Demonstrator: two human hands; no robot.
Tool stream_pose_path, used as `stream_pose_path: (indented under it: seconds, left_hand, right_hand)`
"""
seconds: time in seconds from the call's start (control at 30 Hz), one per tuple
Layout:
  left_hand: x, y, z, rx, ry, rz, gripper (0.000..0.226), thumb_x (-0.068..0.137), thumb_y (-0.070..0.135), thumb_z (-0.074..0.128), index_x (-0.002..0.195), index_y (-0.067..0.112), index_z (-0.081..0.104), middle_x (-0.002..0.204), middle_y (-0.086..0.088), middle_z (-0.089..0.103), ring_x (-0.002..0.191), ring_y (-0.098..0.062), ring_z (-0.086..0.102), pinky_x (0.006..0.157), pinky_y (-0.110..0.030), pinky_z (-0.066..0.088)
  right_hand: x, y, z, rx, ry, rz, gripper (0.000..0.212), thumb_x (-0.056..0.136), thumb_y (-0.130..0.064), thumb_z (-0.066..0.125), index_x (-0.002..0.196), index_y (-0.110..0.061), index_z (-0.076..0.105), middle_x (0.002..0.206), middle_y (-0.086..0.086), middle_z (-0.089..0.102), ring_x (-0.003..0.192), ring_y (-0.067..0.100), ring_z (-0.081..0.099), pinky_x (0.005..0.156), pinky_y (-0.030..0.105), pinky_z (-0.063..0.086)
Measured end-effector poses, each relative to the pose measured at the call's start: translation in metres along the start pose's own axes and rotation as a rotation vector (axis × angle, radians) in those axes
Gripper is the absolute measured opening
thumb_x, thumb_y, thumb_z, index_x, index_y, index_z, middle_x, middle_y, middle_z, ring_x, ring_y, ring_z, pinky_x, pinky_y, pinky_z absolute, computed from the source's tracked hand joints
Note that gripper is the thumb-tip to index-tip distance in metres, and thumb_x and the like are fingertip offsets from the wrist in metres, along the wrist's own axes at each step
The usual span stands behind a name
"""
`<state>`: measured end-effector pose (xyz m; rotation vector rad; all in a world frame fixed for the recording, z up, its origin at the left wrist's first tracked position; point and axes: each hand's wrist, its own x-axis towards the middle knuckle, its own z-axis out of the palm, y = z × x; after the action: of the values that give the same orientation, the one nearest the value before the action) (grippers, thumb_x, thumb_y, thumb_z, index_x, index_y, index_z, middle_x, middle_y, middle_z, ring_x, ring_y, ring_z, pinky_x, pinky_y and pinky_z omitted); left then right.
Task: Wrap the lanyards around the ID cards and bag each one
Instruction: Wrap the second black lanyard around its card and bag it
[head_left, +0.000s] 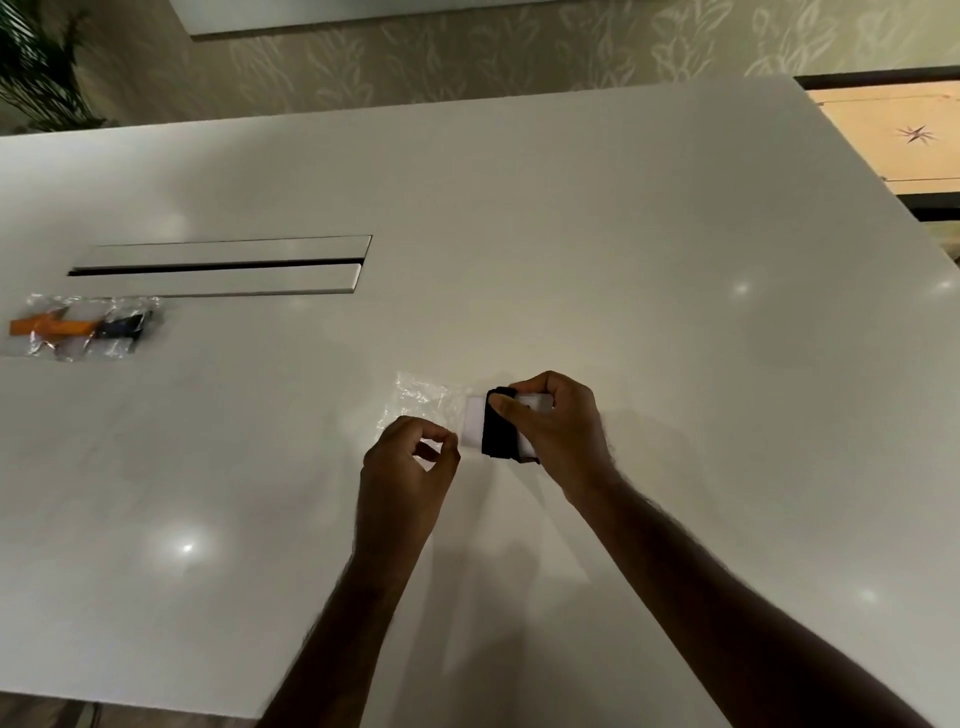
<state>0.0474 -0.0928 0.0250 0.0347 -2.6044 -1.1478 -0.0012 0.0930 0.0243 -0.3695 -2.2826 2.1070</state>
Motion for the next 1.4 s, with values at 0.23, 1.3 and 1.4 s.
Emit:
stream_pose_path:
  seconds: [0.23,1.3,1.4]
  left_hand:
    - [0.002,0.004,0.004,0.000,0.033,-0.022,0.011,0.094,0.023,0.073,0.088,0.028,0.064,0.089,0.017,0.066,0.080,-0.002,0.067,0.062,-0.027,0.056]
    - [0.000,0.015,0.011,-0.003,0.038,0.157,0.008,0.097,0.020,0.070,0.099,0.013,0.068,0.091,0.005,0.070,0.078,-0.012,0.064,0.067,-0.025,0.057]
    - [-0.005,0.015,0.013,0.008,0.039,0.170,0.007,0.096,0.016,0.073,0.098,0.010,0.069,0.089,0.002,0.070,0.076,-0.015,0.063,0.065,-0.033,0.058]
  right_hand:
    - [-0.001,0.001,0.003,0.098,0.029,0.084,0.014,0.084,-0.023,0.089,0.092,-0.019,0.078,0.089,-0.013,0.079,0.086,0.008,0.075,0.058,0.024,0.059]
    - [-0.007,-0.003,0.014,0.100,-0.095,-0.056,0.016,0.080,-0.017,0.092,0.090,-0.021,0.080,0.089,-0.009,0.080,0.082,0.005,0.077,0.065,0.017,0.058]
    - [-0.006,-0.004,0.015,0.168,-0.029,0.013,0.016,0.079,-0.018,0.092,0.088,-0.022,0.080,0.090,-0.009,0.081,0.082,0.004,0.076,0.064,0.016,0.057]
